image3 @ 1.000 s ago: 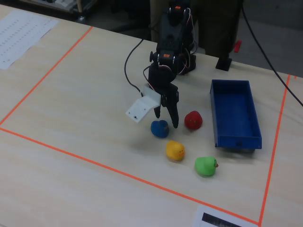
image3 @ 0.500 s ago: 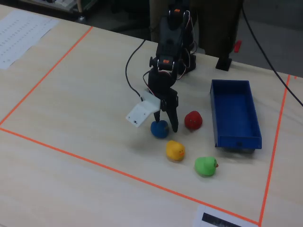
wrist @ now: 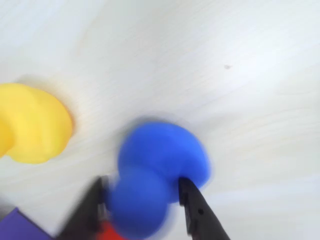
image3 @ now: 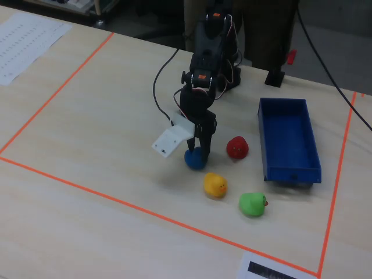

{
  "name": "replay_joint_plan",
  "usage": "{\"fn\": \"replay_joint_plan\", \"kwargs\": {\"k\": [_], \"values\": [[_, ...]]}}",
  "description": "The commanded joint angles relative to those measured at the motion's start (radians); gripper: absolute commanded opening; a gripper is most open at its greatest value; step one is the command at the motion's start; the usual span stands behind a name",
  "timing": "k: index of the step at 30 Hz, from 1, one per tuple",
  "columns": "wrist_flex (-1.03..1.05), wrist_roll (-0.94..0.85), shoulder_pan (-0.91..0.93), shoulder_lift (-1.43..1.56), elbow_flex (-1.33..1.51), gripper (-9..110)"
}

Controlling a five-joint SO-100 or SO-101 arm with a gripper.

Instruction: Grasp blue duck and put it into box.

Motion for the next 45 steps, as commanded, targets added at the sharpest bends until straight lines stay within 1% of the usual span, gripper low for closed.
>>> {"fn": "replay_joint_plan", "kwargs": {"k": [1,6,8,10,13,16,18,22,26,31,35,36,38,39,41,45], "values": [[-0.018,-0.028,0.002,-0.011,-0.002,0],[-0.009,-0.002,0.002,-0.011,-0.014,0],[0.058,0.038,0.005,0.026,-0.067,0],[0.179,0.104,0.006,0.087,-0.175,0],[0.457,0.204,-0.032,0.146,-0.454,0],[0.695,0.275,-0.169,0.147,-0.707,0],[0.775,0.333,-0.288,0.12,-0.796,0],[0.833,0.426,-0.506,0.006,-0.89,0],[0.833,0.451,-0.65,-0.129,-0.953,0],[0.83,0.453,-0.749,-0.262,-1.121,0],[0.842,0.437,-0.776,-0.314,-1.131,0],[0.842,0.423,-0.776,-0.321,-1.108,1],[0.842,0.399,-0.767,-0.325,-1.045,16],[0.842,0.38,-0.761,-0.324,-1.014,25],[0.841,0.376,-0.738,-0.324,-0.996,34],[0.841,0.342,-0.652,-0.285,-1.02,37]]}}
